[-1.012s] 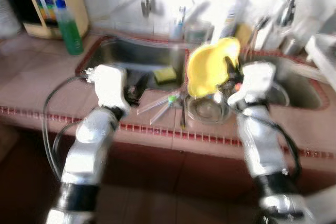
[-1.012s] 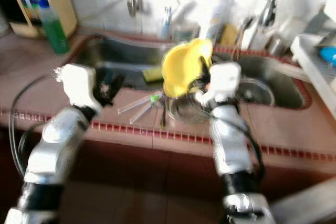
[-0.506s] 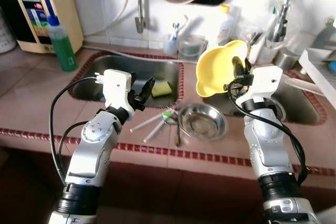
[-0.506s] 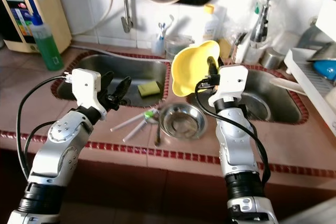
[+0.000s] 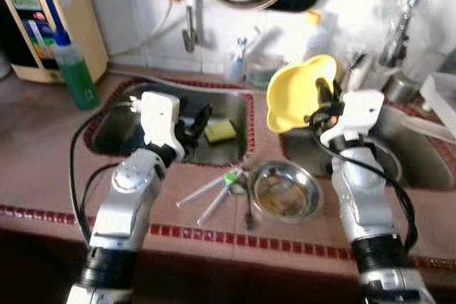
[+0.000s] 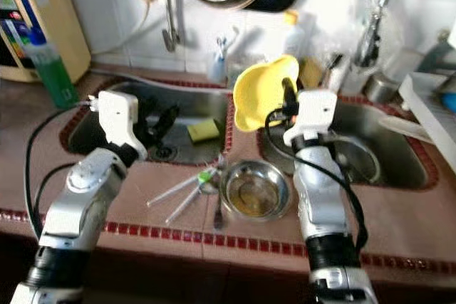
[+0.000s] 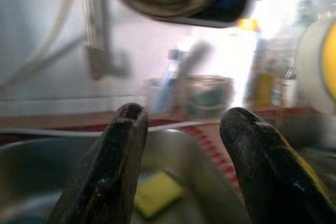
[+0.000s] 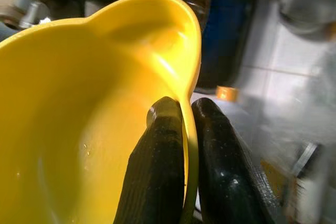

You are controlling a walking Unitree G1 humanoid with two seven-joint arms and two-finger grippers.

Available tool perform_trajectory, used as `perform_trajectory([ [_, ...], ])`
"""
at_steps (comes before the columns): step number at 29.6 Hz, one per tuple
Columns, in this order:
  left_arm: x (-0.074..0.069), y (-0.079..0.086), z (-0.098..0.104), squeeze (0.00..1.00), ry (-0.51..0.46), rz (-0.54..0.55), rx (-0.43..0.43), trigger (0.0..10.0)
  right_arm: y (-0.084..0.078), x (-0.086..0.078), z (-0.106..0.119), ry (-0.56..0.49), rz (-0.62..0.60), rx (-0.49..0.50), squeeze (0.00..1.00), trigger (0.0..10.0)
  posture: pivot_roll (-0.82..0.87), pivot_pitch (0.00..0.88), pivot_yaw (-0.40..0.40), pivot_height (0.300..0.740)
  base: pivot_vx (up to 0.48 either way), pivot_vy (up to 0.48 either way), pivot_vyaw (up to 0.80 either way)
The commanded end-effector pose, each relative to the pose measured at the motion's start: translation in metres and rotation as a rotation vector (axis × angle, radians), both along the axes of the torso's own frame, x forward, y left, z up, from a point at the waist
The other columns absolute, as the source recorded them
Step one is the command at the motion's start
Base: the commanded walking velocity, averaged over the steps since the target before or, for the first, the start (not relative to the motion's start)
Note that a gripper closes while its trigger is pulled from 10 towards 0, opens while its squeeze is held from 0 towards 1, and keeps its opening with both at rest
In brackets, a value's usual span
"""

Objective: Kitchen organization

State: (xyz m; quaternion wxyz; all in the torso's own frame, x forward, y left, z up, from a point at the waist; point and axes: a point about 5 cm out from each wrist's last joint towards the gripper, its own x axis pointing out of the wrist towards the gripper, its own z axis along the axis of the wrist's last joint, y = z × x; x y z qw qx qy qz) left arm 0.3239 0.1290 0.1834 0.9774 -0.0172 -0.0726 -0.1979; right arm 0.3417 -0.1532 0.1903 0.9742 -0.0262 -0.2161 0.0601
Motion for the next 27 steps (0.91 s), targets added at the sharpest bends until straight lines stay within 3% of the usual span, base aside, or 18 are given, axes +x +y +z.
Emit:
perform_trajectory([
  [1,0.0009,-0.0003,0.0033,0.0,-0.006,-0.007,0.0,10.0,0.0054,0.0003,0.0058,-0.022,0.018,-0.007,0.0,10.0,-0.07,0.0,-0.035,0.74,0.465,0.0,0.0],
  [8,0.0003,-0.0015,0.0041,0.0,-0.009,-0.016,0.001,10.0,0.0056,0.0002,0.0052,-0.018,0.019,-0.005,0.0,10.0,-0.07,0.0,-0.033,0.74,0.438,0.0,0.0],
  [23,-0.0057,-0.0028,0.0071,0.0,-0.041,-0.039,0.003,10.0,0.0088,0.0005,0.0023,0.003,0.043,-0.012,0.0,10.0,-0.07,0.0,-0.034,0.74,0.0,0.0,0.0],
  [27,-0.0088,-0.0051,0.0078,0.0,-0.057,-0.073,0.048,10.0,0.0107,0.002,0.001,0.025,0.053,0.0,0.0,10.0,-0.07,0.0,-0.034,0.74,0.0,0.0,0.0],
])
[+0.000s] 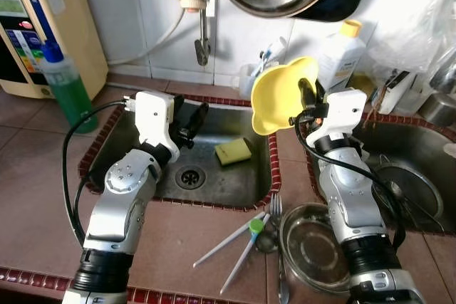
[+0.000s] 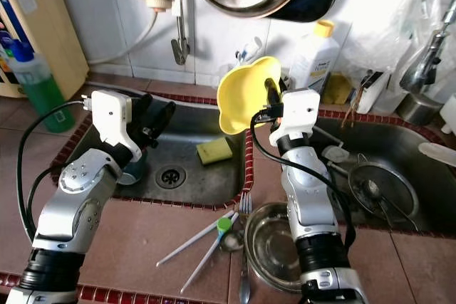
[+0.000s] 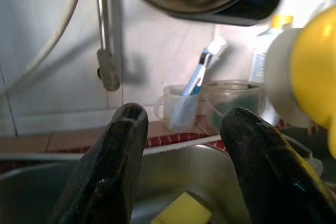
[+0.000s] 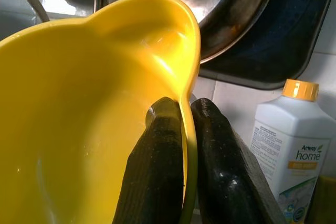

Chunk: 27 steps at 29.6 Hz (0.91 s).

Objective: Kitchen organization

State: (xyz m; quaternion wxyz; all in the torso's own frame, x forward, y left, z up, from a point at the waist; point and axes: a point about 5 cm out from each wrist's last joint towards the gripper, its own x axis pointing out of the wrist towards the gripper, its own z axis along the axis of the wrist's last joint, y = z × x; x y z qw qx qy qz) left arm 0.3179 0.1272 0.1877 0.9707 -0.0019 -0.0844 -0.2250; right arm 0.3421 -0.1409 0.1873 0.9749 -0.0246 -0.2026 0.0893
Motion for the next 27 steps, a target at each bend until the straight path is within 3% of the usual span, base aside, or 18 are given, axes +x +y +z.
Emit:
perform_trajectory([
  [1,-0.003,-0.004,0.004,0.0,-0.029,-0.026,0.024,10.0,-0.001,0.002,0.004,0.001,-0.003,0.014,0.0,10.0,-0.07,0.0,-0.034,0.74,0.0,0.0,0.0],
  [10,-0.018,-0.013,-0.001,0.0,-0.044,-0.139,0.119,10.0,-0.007,0.015,0.008,0.072,0.064,0.023,0.0,10.0,-0.07,0.0,-0.04,0.74,0.0,0.0,0.0],
  [18,-0.025,-0.012,0.002,0.0,-0.056,-0.161,0.138,10.0,-0.012,0.024,0.006,0.146,0.104,0.031,0.0,10.0,-0.06,0.037,-0.054,0.74,0.0,0.0,0.0],
  [27,-0.036,-0.01,0.001,0.0,-0.042,-0.187,0.165,10.0,-0.004,0.032,0.001,0.217,0.175,0.044,0.0,10.0,-0.04,0.088,-0.068,0.74,0.0,0.0,0.0],
])
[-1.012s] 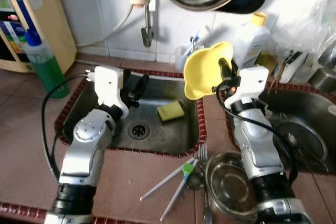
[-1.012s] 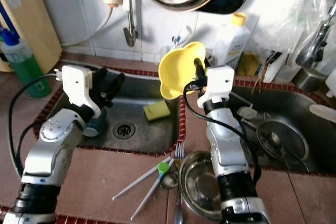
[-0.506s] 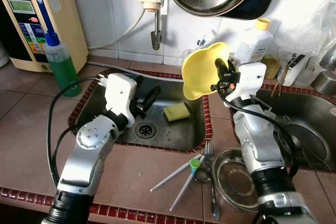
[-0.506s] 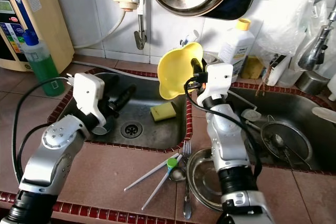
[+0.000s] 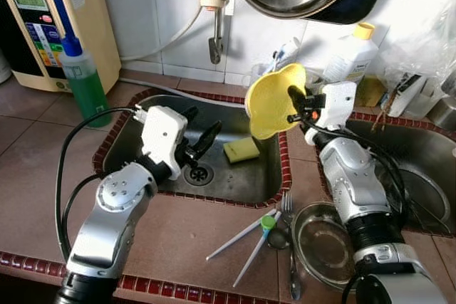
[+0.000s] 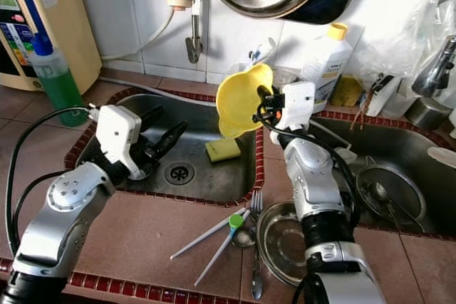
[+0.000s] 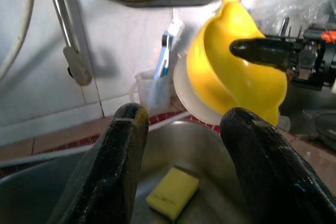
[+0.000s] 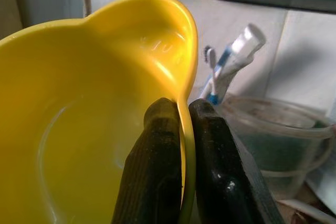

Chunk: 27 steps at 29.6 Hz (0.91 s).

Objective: Kitchen organization

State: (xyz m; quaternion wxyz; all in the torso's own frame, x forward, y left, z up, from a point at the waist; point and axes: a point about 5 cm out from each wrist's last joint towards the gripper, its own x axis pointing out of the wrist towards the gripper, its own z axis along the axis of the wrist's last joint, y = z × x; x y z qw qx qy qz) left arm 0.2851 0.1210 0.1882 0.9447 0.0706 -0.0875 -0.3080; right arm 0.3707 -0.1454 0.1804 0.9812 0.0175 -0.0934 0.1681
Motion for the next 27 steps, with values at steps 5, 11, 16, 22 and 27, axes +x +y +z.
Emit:
perform_trajectory([
  [5,-0.009,-0.004,-0.002,0.0,0.02,-0.04,0.027,10.0,0.005,0.006,0.006,0.015,0.034,0.037,0.0,10.0,-0.03,0.108,-0.066,0.74,0.0,0.0,0.0],
  [11,-0.016,-0.005,-0.004,0.0,0.043,-0.058,0.031,10.0,0.007,0.005,0.0,0.058,0.041,0.081,0.0,10.0,-0.03,0.143,-0.057,0.74,0.0,0.0,0.0],
  [16,-0.018,-0.006,-0.004,0.0,0.051,-0.069,0.034,10.0,0.006,0.007,-0.007,0.1,0.048,0.089,0.0,10.0,-0.03,0.163,-0.056,0.74,0.0,0.0,0.0],
  [22,-0.02,-0.007,-0.001,0.0,0.053,-0.078,0.036,10.0,0.006,0.013,-0.01,0.158,0.075,0.079,0.0,10.0,-0.03,0.179,-0.062,0.74,0.0,0.0,0.0],
  [27,-0.024,-0.008,0.001,0.0,0.055,-0.077,0.03,10.0,0.012,0.016,-0.01,0.185,0.119,0.06,0.0,10.0,-0.02,0.194,-0.073,0.74,0.0,0.0,0.0],
])
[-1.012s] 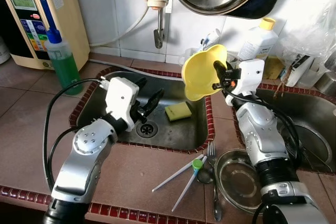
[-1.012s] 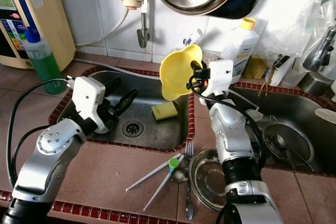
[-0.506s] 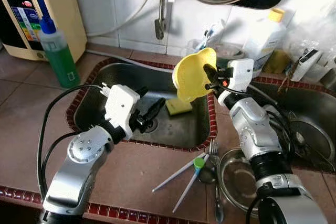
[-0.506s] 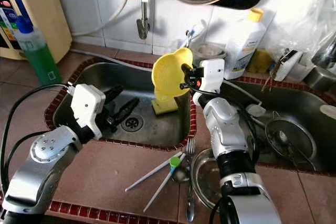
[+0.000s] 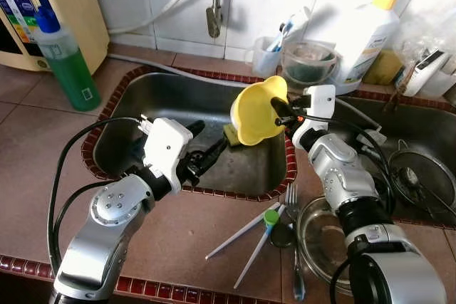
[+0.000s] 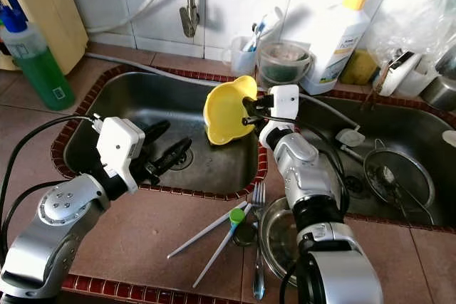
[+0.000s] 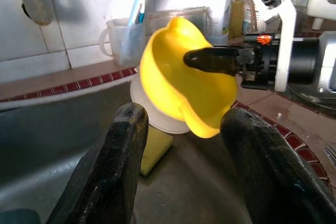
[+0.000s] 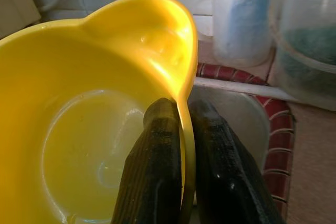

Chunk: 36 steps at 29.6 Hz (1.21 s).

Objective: Kitchen organization

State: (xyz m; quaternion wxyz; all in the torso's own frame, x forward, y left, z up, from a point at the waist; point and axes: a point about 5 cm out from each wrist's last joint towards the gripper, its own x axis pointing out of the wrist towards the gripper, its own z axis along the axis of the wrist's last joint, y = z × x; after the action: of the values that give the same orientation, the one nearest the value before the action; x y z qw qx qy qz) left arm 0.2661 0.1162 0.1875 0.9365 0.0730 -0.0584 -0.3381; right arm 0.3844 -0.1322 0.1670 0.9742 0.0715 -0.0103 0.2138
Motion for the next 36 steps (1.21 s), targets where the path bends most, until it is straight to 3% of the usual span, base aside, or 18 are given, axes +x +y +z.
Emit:
perform_trajectory([
  [1,-0.005,-0.003,0.002,0.0,-0.001,-0.019,0.001,10.0,-0.001,0.002,0.003,0.005,0.015,-0.009,0.0,10.0,-0.02,0.194,-0.073,0.74,0.0,0.0,0.0],
  [22,-0.025,-0.007,-0.002,0.0,0.064,-0.011,-0.025,10.0,0.013,-0.004,-0.014,0.132,0.143,0.034,0.0,10.0,-0.02,0.269,-0.088,0.74,0.0,0.0,0.0],
  [23,-0.025,-0.007,-0.002,0.0,0.067,-0.011,-0.025,10.0,0.013,-0.004,-0.015,0.142,0.142,0.042,0.13,10.0,-0.02,0.269,-0.088,0.74,0.0,0.0,0.0],
  [24,-0.025,-0.007,-0.002,0.0,0.068,-0.011,-0.025,10.0,0.013,-0.004,-0.015,0.149,0.142,0.047,0.13,10.0,-0.02,0.269,-0.089,0.74,0.0,0.0,0.0],
  [25,-0.026,-0.007,-0.002,0.0,0.07,-0.011,-0.025,10.0,0.012,-0.004,-0.016,0.156,0.142,0.05,0.33,10.0,-0.02,0.27,-0.089,0.74,0.0,0.0,0.0],
  [26,-0.026,-0.008,-0.002,0.0,0.071,-0.011,-0.025,10.0,0.012,-0.004,-0.016,0.168,0.143,0.052,0.29,10.0,-0.02,0.27,-0.089,0.74,0.0,0.0,0.0],
  [31,-0.026,-0.008,-0.001,0.0,0.074,-0.01,-0.029,10.0,0.012,-0.005,-0.015,0.173,0.196,0.011,0.27,10.0,-0.02,0.275,-0.089,0.74,0.0,0.0,0.0],
  [32,-0.026,-0.008,-0.001,0.0,0.075,-0.01,-0.03,10.0,0.013,-0.006,-0.015,0.168,0.213,-0.021,0.12,10.0,-0.02,0.275,-0.089,0.74,0.0,0.0,0.0],
  [33,-0.026,-0.008,-0.001,0.0,0.075,-0.01,-0.03,10.0,0.013,-0.006,-0.014,0.162,0.226,-0.037,0.1,10.0,-0.02,0.275,-0.089,0.74,0.0,0.0,0.0],
  [34,-0.025,-0.008,-0.001,0.0,0.077,-0.007,-0.033,10.0,0.014,-0.006,-0.013,0.137,0.246,-0.071,0.0,10.0,-0.02,0.275,-0.089,0.74,0.0,0.0,0.0],
  [36,-0.025,-0.008,-0.001,0.0,0.078,-0.004,-0.037,10.0,0.018,-0.007,-0.009,0.111,0.276,-0.096,0.0,10.0,-0.03,0.279,-0.092,0.74,0.0,0.0,0.0],
])
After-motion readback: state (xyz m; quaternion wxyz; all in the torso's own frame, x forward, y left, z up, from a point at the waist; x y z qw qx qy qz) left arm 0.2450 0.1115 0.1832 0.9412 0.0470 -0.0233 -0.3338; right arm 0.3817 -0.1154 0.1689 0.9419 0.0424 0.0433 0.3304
